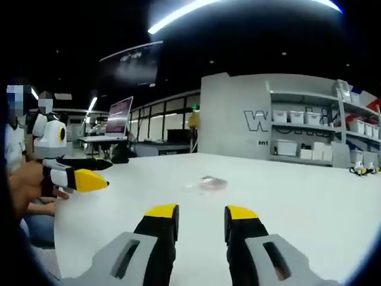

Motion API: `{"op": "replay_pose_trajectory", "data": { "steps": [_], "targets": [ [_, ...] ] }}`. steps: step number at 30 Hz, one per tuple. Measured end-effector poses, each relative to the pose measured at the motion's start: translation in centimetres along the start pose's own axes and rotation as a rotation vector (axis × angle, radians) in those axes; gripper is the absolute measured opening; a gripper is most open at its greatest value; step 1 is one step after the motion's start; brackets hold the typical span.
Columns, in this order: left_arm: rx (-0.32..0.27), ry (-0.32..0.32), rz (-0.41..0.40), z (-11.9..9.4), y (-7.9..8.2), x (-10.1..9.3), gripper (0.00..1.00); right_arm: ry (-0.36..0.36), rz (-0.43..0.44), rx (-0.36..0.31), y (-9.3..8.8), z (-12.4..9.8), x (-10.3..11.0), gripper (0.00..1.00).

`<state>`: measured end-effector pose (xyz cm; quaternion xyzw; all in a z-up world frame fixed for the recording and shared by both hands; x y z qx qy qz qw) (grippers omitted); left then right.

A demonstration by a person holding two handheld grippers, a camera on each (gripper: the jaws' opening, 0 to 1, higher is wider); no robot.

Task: Open the resealable bag by pulling the two sides of the seal apart until the entire bag opening is separated and visibly accessible.

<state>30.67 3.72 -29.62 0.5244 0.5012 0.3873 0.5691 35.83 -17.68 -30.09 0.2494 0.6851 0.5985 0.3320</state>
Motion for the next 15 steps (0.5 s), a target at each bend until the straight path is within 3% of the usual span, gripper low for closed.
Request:
{"op": "replay_pose_trajectory", "data": {
  "steps": [15],
  "targets": [
    [0.005, 0.0, 0.004, 0.06, -0.1, -0.05, 0.99, 0.008, -0.012, -0.004, -0.03, 0.08, 0.11, 0.26]
  ]
}}
Point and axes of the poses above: the point that each gripper's makers call its tool centre point, and the gripper's own axes: z roughly forward along the fingers, x roughly to its left, y roughly out of its top, the point moved 5 cm from there along -z, roughly backward along the fingers, and after that the axes turned 6 degrees about -z, right-handed, at the moved point
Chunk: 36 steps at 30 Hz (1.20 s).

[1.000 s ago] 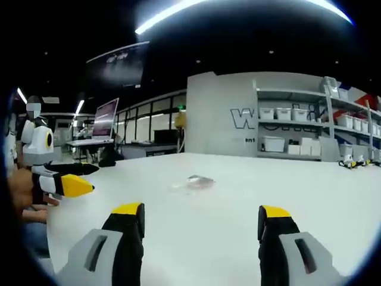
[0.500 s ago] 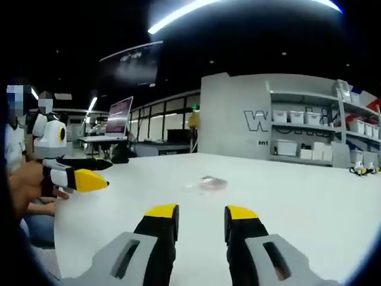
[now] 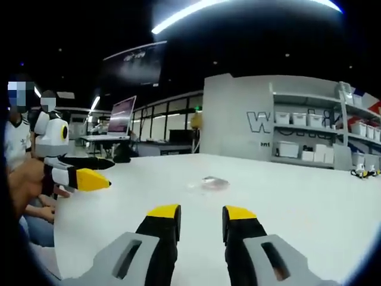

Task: Open the resealable bag by pulling the two sides of the seal apart until the entire bag opening is separated and visibly accessible.

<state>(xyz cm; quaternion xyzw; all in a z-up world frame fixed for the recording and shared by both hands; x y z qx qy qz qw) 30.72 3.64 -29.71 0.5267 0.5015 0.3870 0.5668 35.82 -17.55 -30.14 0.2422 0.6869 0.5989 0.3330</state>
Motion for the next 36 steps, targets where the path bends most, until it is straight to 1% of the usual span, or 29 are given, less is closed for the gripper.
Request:
{"op": "replay_pose_trajectory", "data": {
  "steps": [15, 25, 29, 36],
  "targets": [
    [0.001, -0.002, 0.0, 0.05, 0.05, -0.02, 0.99, 0.008, -0.001, 0.004, -0.19, 0.09, 0.01, 0.25],
    [-0.001, -0.004, -0.004, -0.01, 0.09, 0.04, 0.99, 0.018, -0.007, 0.005, -0.01, 0.35, 0.2, 0.25],
    [-0.001, -0.005, -0.005, 0.0, 0.1, 0.07, 0.99, 0.027, -0.022, 0.017, -0.13, 0.48, 0.36, 0.25],
    [0.002, -0.01, -0.006, 0.11, 0.01, 0.04, 0.98, 0.039, -0.016, 0.039, -0.72, 0.88, 0.37, 0.25]
  ]
}}
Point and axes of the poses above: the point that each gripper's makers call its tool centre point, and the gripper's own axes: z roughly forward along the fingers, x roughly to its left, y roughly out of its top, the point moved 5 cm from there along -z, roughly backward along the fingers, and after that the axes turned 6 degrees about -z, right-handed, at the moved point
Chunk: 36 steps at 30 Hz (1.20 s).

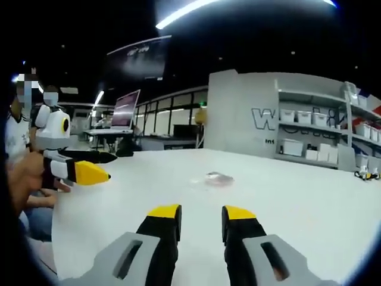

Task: Open the resealable bag by pulling the two sides of the seal apart until the entire bag opening is separated and visibly accessible.

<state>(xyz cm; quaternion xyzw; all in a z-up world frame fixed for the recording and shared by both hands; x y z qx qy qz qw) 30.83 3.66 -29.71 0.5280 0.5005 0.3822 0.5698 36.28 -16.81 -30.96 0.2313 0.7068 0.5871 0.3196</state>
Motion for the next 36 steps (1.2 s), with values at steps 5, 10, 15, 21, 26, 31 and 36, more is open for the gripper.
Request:
{"op": "replay_pose_trajectory", "data": {
  "steps": [5, 10, 15, 21, 26, 31, 36],
  "targets": [
    [-0.001, -0.002, -0.001, 0.1, 0.0, 0.1, 0.98, 0.01, 0.014, 0.016, -0.5, 0.3, 0.1, 0.25],
    [-0.002, -0.003, 0.001, 0.1, -0.2, 0.1, 0.97, 0.012, 0.016, 0.016, -0.5, 0.5, -0.1, 0.22],
    [-0.005, -0.002, -0.001, 0.1, -0.2, 0.2, 0.97, 0.009, 0.02, 0.011, -0.5, 0.5, -0.2, 0.22],
    [-0.007, -0.002, -0.004, 0.1, -0.2, 0.2, 0.97, 0.012, 0.013, 0.01, -0.4, 0.6, -0.1, 0.21],
    [-0.007, -0.003, -0.005, 0.1, -0.1, 0.2, 0.97, 0.018, -0.002, 0.022, -0.5, 0.9, -0.4, 0.2],
    [-0.011, -0.003, -0.006, 0.0, -0.1, 0.2, 0.96, 0.021, -0.017, 0.04, -0.4, 1.8, -1.2, 0.23],
    [-0.006, -0.005, -0.003, -0.1, -0.2, 0.1, 0.96, 0.027, -0.016, 0.048, -0.6, 2.6, -1.4, 0.19]
  ]
}}
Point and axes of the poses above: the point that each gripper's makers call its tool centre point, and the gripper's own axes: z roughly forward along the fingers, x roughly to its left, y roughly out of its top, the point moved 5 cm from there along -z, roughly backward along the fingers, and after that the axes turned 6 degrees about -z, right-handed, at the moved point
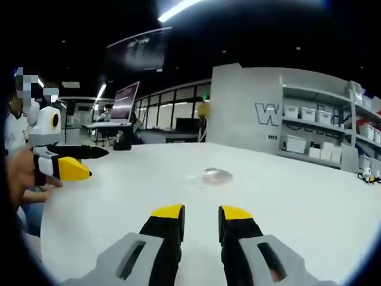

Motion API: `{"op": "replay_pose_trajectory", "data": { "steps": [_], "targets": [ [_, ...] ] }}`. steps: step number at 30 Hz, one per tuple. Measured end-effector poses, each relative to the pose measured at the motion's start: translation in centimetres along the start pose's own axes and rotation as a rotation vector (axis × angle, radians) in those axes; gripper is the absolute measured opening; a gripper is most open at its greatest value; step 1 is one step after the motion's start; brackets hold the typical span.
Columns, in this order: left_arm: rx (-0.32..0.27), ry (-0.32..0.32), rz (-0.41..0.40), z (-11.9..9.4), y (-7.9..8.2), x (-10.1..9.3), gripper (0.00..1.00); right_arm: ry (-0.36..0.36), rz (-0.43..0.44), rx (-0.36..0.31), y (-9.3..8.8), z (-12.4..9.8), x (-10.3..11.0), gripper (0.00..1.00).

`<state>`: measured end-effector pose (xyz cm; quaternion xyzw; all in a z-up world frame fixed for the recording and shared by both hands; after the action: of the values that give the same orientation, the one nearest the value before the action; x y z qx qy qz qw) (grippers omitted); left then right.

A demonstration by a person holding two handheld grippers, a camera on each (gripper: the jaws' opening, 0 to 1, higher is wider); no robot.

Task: Open the resealable bag by pulling the two sides of the seal apart until the entire bag opening is separated and visibly accessible.

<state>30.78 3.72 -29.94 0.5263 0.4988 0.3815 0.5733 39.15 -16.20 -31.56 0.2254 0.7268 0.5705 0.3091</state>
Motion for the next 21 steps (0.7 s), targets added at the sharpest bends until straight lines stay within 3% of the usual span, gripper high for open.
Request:
{"op": "replay_pose_trajectory", "data": {
  "steps": [21],
  "targets": [
    [0.011, -0.006, 0.001, 0.1, -0.4, -0.1, 0.95, 0.029, -0.002, 0.044, -0.7, 2.0, -0.9, 0.14]
  ]
}}
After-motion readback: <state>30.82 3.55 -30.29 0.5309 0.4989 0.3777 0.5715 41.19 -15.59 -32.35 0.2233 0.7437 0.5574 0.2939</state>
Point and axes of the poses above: the point that each gripper's makers call its tool centre point, and the gripper's own axes: z roughly forward along the fingers, x roughly to its left, y roughly out of its top, the point moved 5 cm from there along -z, roughly backward along the fingers, and after that the axes turned 6 degrees about -z, right-handed, at the moved point
